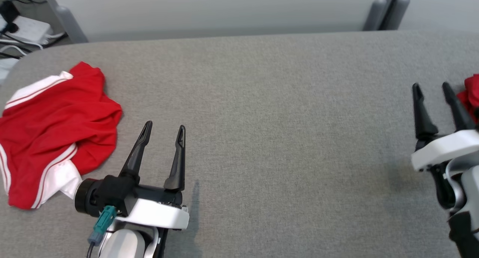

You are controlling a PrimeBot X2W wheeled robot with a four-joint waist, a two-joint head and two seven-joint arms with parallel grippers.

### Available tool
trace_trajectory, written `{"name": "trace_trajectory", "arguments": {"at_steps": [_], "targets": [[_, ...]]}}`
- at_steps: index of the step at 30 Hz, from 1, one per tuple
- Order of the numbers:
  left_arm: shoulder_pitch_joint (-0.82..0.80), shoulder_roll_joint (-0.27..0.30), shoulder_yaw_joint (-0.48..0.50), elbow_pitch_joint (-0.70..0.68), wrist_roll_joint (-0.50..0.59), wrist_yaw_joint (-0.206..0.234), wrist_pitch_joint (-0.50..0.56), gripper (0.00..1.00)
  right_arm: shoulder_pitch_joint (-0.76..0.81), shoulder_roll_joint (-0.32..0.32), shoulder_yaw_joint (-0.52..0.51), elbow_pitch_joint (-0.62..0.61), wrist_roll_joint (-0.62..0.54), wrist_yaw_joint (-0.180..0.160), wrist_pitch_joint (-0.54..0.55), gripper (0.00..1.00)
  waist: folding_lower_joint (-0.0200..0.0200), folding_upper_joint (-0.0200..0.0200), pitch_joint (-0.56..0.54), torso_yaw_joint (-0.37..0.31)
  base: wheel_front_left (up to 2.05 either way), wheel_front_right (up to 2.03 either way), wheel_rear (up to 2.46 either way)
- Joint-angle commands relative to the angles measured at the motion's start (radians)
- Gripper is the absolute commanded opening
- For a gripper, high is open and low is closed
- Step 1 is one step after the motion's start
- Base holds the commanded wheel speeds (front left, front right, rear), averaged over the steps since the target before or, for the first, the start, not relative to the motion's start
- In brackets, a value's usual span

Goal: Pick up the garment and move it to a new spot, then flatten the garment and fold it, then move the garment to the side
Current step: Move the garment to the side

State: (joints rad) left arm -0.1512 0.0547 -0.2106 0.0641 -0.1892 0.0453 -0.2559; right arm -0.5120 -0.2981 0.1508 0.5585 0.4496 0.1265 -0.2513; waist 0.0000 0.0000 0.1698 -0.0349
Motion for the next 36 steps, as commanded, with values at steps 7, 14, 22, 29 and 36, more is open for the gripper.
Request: {"name": "trace_trajectory", "arguments": {"at_steps": [7,14,22,29,36], "targets": [[0.058,0.002,0.074,-0.04,-0.025,0.009,-0.006,1.0,0.13,0.046,0.03,-0.152,-0.046,0.004,-0.01,1.0,0.0,0.0,-0.1,0.066,0.0,0.0,0.0],[0.107,-0.001,0.092,-0.038,-0.006,0.011,-0.006,1.0,0.224,0.089,0.026,-0.242,-0.078,0.004,-0.01,1.0,0.0,0.0,-0.149,0.088,0.0,0.0,0.0],[0.152,-0.003,0.123,-0.041,0.002,0.016,-0.006,1.0,0.336,0.133,0.007,-0.341,-0.12,0.004,-0.01,1.0,0.0,0.0,-0.176,0.101,0.0,0.0,0.0],[0.174,-0.004,0.136,-0.051,0.023,0.001,-0.006,1.0,0.421,0.159,-0.029,-0.445,-0.142,0.004,-0.01,1.0,0.0,0.0,-0.197,0.109,0.0,0.0,0.0],[0.198,-0.004,0.143,-0.051,0.039,-0.002,-0.006,1.0,0.484,0.172,-0.026,-0.519,-0.161,0.004,-0.01,1.0,0.0,0.0,-0.206,0.102,0.0,0.0,0.0]]}}
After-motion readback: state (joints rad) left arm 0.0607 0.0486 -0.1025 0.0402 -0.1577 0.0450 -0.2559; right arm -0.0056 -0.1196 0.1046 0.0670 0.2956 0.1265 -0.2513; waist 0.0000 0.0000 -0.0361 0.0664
